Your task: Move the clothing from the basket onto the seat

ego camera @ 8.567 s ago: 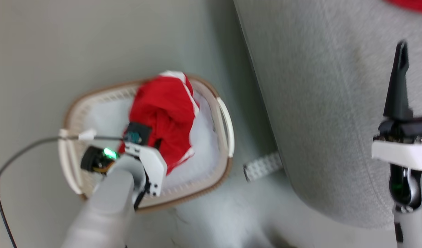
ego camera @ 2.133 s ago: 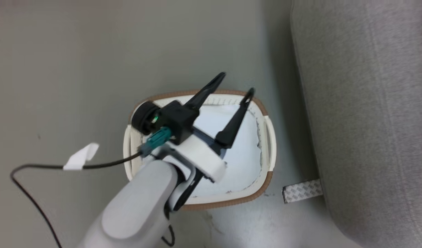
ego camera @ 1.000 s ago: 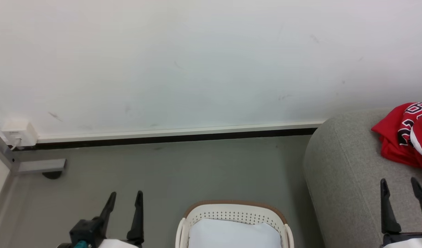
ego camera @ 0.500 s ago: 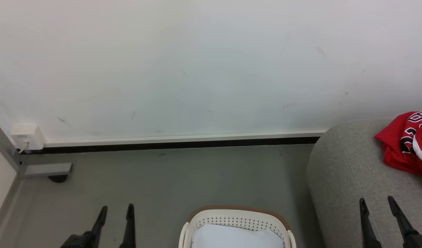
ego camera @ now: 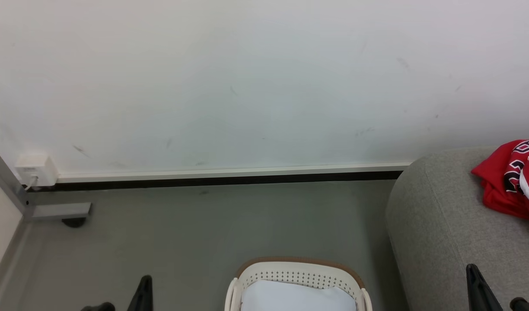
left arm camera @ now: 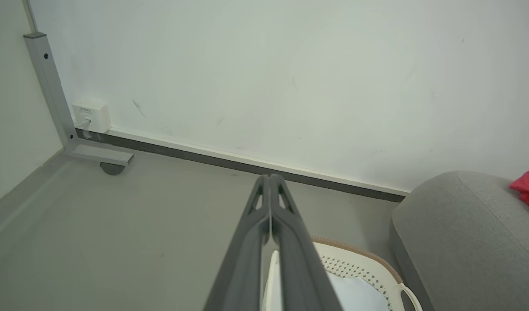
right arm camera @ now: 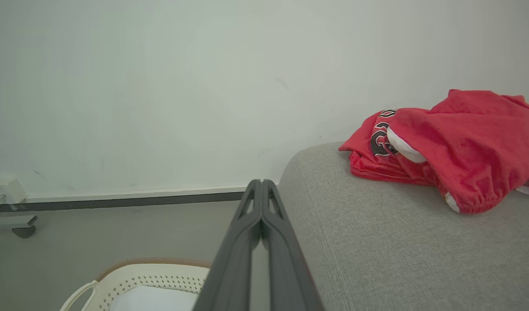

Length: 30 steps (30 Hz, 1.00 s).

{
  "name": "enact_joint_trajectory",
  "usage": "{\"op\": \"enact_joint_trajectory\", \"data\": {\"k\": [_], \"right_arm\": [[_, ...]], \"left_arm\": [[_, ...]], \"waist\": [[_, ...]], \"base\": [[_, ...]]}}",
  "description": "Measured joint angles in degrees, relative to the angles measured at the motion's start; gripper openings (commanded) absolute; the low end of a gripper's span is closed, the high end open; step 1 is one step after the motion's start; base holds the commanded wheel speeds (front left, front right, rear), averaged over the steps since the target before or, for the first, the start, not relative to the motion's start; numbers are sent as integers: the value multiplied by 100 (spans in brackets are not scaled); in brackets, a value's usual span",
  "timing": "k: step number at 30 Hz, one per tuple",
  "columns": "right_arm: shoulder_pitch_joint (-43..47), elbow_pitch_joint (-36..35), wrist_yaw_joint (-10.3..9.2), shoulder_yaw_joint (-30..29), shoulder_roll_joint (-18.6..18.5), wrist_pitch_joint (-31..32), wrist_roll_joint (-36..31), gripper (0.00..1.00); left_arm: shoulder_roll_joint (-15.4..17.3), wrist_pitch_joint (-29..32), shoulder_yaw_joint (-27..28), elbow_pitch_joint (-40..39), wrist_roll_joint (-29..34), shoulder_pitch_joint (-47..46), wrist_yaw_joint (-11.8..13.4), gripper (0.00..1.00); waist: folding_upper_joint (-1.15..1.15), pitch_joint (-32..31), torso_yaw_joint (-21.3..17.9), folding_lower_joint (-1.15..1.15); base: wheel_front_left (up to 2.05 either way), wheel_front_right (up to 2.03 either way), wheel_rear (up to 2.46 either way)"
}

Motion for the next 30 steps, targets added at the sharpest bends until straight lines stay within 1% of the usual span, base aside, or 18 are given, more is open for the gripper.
{"op": "enact_joint_trajectory", "data": {"k": [14, 30], "right_arm": [[-94, -53, 0, 9, -1, 333, 1584, 0], [-229, -102, 0, 0, -4, 668, 3078, 0]], "left_arm": [[-27, 350, 174, -34, -1390, -95, -121, 0], [-48, 703, 358, -74, -2760, -263, -249, 0]], "waist": [[0, 45, -13, 0], [0, 94, -26, 0]], "base": [[0, 0, 0], [0, 0, 0]]}}
